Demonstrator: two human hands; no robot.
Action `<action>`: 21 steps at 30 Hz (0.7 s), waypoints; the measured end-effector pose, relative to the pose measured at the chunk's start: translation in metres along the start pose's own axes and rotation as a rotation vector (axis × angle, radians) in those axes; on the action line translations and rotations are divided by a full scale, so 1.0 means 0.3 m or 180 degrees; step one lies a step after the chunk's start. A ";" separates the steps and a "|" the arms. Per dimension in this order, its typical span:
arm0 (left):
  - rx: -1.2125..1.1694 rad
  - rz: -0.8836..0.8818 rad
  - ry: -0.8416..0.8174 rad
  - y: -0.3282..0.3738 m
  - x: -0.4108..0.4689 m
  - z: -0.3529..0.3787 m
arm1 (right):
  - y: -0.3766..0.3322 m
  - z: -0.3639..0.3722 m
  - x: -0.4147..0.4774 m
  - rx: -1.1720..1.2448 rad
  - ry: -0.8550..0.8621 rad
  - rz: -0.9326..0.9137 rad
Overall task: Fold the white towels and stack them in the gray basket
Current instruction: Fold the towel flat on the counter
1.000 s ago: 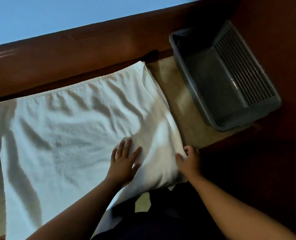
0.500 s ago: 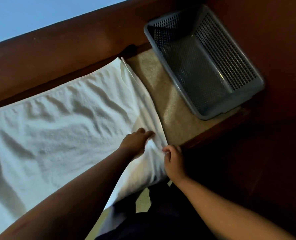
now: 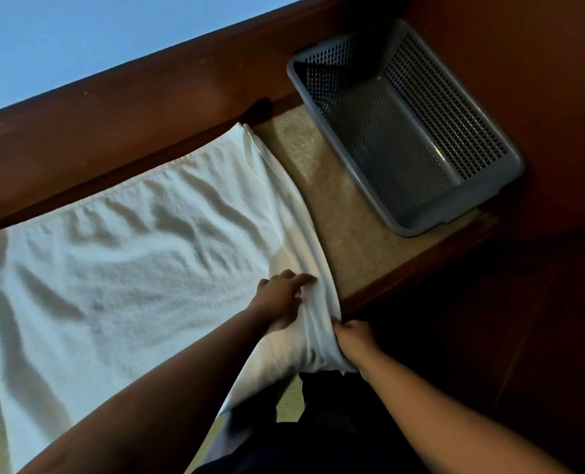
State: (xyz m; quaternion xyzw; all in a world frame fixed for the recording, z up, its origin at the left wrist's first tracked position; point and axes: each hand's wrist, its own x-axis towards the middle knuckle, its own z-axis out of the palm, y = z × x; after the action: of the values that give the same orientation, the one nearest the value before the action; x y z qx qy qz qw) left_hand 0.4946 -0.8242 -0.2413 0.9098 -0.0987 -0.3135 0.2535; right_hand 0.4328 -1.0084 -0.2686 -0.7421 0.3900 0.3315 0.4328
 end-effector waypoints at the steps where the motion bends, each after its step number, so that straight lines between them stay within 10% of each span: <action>1: -0.0161 -0.0053 -0.0041 0.004 -0.005 0.004 | -0.005 -0.001 -0.001 -0.0090 -0.0036 -0.0087; 9: -0.1236 -0.0568 0.0108 0.043 -0.007 0.033 | -0.025 -0.108 0.035 0.0315 0.1325 -0.1042; 21: -0.2603 -0.0357 -0.0062 0.223 0.055 0.026 | -0.002 -0.284 0.139 -0.0527 0.0682 -0.1282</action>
State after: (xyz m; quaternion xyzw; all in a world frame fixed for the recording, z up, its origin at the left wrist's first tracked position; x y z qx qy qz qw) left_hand 0.5013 -0.8898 -0.2202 0.7351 0.0814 -0.3488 0.5756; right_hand 0.4663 -1.0971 -0.2684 -0.8688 0.2493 0.1888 0.3841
